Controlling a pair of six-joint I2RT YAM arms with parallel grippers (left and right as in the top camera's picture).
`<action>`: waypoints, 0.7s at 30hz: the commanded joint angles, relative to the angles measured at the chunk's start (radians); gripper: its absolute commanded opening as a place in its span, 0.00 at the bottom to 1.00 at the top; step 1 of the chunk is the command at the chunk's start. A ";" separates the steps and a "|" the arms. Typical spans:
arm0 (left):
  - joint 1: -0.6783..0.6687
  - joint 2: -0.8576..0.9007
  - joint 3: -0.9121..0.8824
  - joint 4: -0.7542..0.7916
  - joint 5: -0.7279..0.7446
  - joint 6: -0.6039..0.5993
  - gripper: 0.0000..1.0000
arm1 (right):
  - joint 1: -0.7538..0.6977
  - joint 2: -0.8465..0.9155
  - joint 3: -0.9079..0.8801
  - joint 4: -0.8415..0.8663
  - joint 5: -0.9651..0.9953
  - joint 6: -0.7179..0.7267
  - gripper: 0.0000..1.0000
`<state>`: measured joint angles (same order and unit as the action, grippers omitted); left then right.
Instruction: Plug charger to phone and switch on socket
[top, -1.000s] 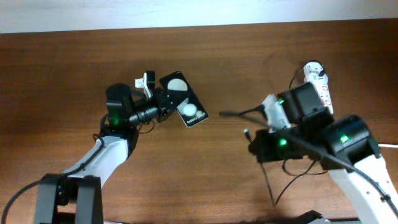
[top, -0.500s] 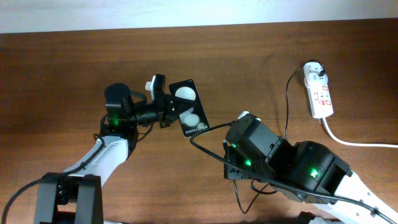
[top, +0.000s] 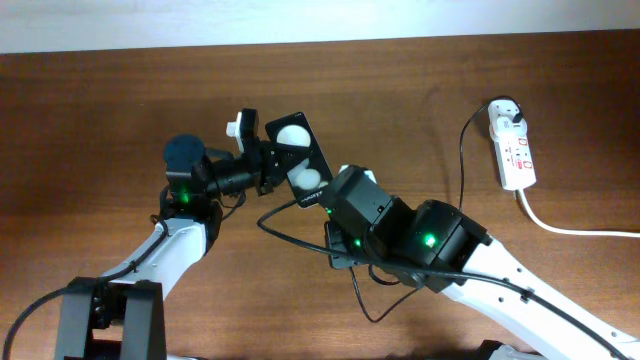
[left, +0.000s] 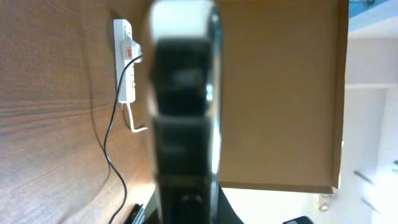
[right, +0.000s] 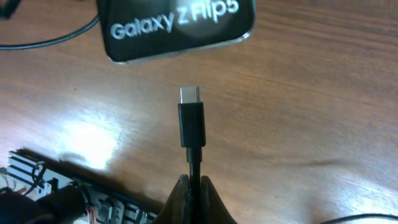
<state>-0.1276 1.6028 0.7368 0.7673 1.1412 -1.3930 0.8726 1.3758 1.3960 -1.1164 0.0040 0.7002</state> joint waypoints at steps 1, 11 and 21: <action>0.021 0.000 0.014 0.010 0.026 0.063 0.00 | 0.006 0.005 0.001 0.034 0.016 -0.079 0.04; 0.059 0.000 0.014 0.010 0.074 0.063 0.00 | 0.006 0.049 0.001 0.077 0.031 -0.128 0.04; 0.059 0.000 0.014 0.010 0.094 0.063 0.00 | 0.006 0.084 0.001 0.086 -0.002 -0.128 0.04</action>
<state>-0.0723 1.6028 0.7368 0.7677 1.2201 -1.3506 0.8726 1.4525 1.3960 -1.0382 0.0071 0.5770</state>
